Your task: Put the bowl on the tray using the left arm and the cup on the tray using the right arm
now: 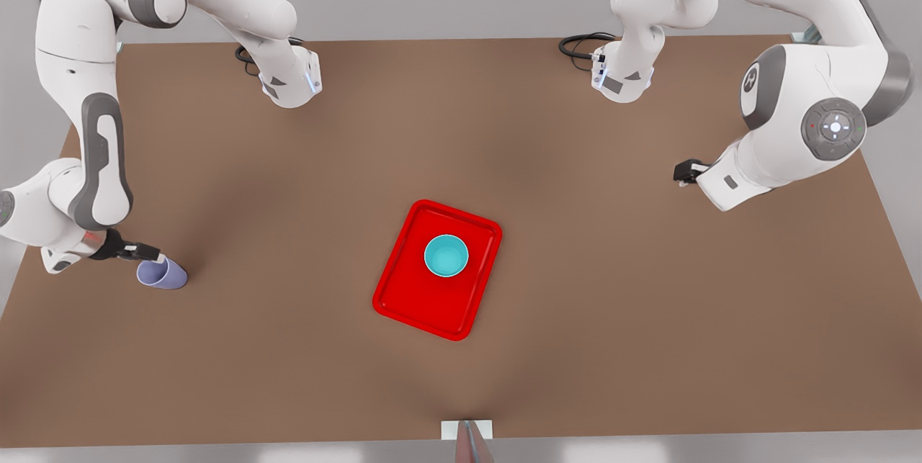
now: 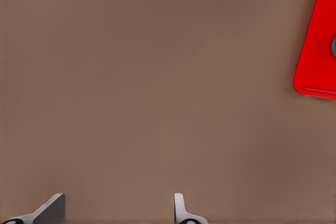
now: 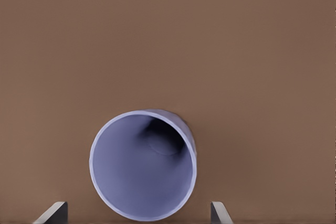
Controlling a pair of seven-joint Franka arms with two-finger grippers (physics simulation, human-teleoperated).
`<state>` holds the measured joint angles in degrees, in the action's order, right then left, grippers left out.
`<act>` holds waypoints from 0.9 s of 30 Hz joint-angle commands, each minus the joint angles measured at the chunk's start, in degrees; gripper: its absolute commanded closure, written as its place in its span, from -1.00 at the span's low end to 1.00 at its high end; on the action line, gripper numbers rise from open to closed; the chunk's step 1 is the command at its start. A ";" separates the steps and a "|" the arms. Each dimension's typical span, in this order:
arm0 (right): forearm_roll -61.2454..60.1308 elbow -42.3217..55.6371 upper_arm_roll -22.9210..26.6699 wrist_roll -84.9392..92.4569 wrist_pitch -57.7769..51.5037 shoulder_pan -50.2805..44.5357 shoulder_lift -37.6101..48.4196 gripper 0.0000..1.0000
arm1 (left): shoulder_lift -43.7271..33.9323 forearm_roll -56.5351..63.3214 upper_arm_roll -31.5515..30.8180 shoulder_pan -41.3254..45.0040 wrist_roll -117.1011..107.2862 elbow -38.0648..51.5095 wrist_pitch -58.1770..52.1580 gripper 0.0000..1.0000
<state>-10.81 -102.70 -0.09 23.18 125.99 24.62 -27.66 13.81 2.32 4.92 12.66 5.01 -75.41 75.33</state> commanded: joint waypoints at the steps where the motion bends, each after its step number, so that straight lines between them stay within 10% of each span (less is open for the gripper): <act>1: 0.09 0.22 0.00 0.02 0.14 -0.01 -0.11 -1.00 | -0.01 -0.03 0.00 0.00 0.00 -0.09 -0.01 -1.00; 16: 2.72 1.36 0.35 3.27 4.53 0.08 -3.80 -1.00 | -0.01 0.05 0.00 0.00 0.00 0.00 0.26 -1.00; 20: 6.50 1.80 0.35 3.36 5.41 -0.01 -5.12 0.04 | -0.01 0.14 0.00 0.00 0.00 0.00 -0.01 -1.00; 27: 6.41 2.77 0.35 3.10 5.50 -0.45 -5.82 0.57 | 0.08 0.14 0.00 0.00 0.00 0.00 0.17 -1.00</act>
<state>-4.30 -99.93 0.26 26.28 131.49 24.13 -33.49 13.89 2.45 4.92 12.66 4.96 -75.41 75.50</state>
